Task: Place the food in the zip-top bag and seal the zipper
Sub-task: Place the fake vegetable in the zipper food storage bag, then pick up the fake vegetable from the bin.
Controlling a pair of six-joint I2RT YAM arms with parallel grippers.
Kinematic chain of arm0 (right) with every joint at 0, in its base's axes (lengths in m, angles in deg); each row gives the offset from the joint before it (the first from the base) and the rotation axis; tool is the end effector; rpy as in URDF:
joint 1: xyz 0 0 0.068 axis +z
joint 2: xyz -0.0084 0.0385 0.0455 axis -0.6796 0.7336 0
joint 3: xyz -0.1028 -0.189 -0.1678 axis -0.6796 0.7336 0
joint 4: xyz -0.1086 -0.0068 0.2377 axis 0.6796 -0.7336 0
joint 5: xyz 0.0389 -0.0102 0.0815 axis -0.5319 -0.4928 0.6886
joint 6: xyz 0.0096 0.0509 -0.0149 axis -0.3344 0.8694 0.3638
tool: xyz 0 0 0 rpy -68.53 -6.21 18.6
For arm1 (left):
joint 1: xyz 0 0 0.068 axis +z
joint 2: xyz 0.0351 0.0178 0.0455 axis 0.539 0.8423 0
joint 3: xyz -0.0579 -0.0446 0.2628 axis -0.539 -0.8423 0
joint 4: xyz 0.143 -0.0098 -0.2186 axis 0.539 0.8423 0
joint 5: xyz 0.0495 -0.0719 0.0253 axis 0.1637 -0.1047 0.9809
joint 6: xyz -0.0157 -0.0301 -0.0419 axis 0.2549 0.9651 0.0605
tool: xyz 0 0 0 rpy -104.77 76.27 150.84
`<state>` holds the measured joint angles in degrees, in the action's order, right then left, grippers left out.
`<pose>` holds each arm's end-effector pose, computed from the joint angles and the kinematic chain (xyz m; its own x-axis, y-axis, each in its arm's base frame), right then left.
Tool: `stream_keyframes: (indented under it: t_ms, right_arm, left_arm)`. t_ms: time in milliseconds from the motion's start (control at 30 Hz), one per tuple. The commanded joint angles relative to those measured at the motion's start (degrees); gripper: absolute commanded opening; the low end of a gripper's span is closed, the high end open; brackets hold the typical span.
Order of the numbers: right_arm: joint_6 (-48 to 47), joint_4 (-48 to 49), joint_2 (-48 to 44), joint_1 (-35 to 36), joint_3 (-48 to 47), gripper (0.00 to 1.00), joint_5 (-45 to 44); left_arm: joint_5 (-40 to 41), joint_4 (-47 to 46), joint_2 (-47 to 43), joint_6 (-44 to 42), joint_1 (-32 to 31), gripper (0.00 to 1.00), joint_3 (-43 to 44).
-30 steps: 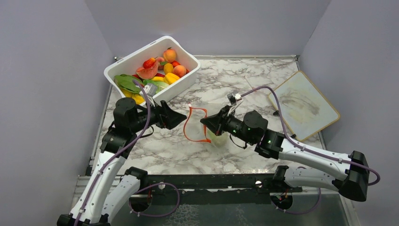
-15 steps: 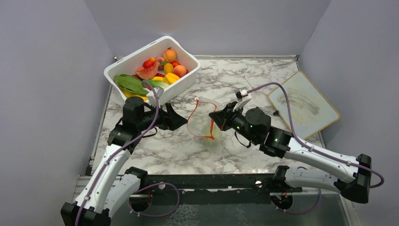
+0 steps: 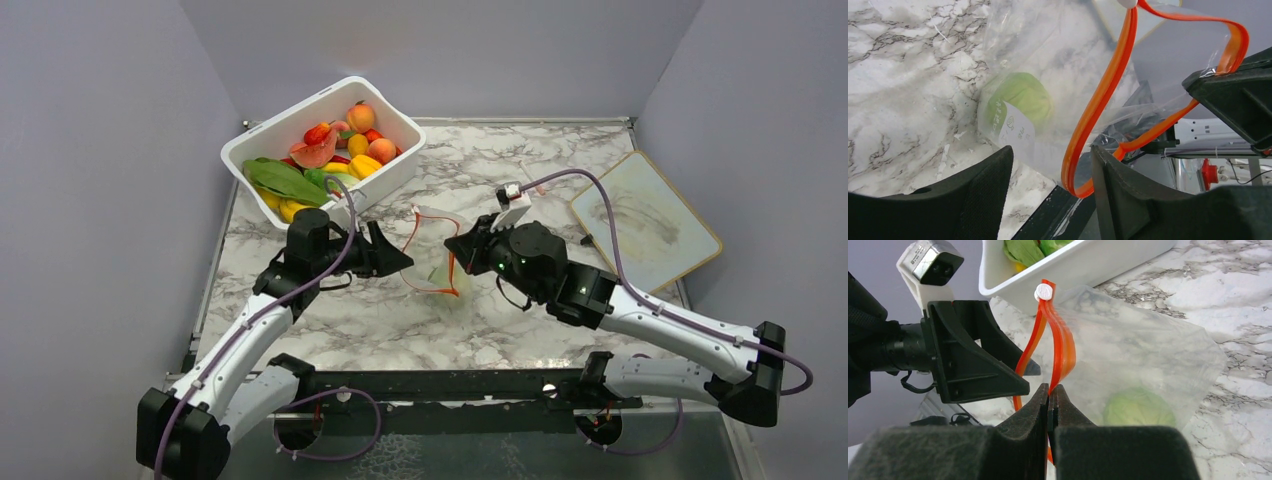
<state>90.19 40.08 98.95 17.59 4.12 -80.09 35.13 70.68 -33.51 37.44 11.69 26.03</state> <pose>0.1289 0.2022 0.3388 -0.4960 0.2397 -0.8346 -0.4466 0.7539 0.4819 0.1804 -0.0917 0.2775 -0.7886 -0.2509 -0.5614 0.3858 0.5091 -0.7694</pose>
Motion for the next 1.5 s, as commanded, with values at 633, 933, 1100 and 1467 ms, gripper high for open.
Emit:
stream_keyframes:
  t_ms: [633,933,1100,1467]
  right_arm:
    - [9.9,-70.1,13.8,-2.3,-37.1,0.01,-38.1]
    - [-8.6,-37.5,4.4,-2.3,-18.5,0.01,-16.9]
    - [-4.0,-34.2,5.9,-2.3,-13.2,0.01,-16.5]
    - [-7.8,-21.8,4.4,-2.3,-8.5,0.01,-10.1]
  left_arm:
    - [10.5,-13.3,14.8,3.0,-8.1,0.0,14.8]
    - [6.2,-17.9,26.6,2.5,-13.6,0.06,16.7]
    - [8.0,-15.0,28.8,2.6,-14.9,0.22,18.0]
    - [26.7,4.7,24.5,-7.8,-15.0,0.6,27.0]
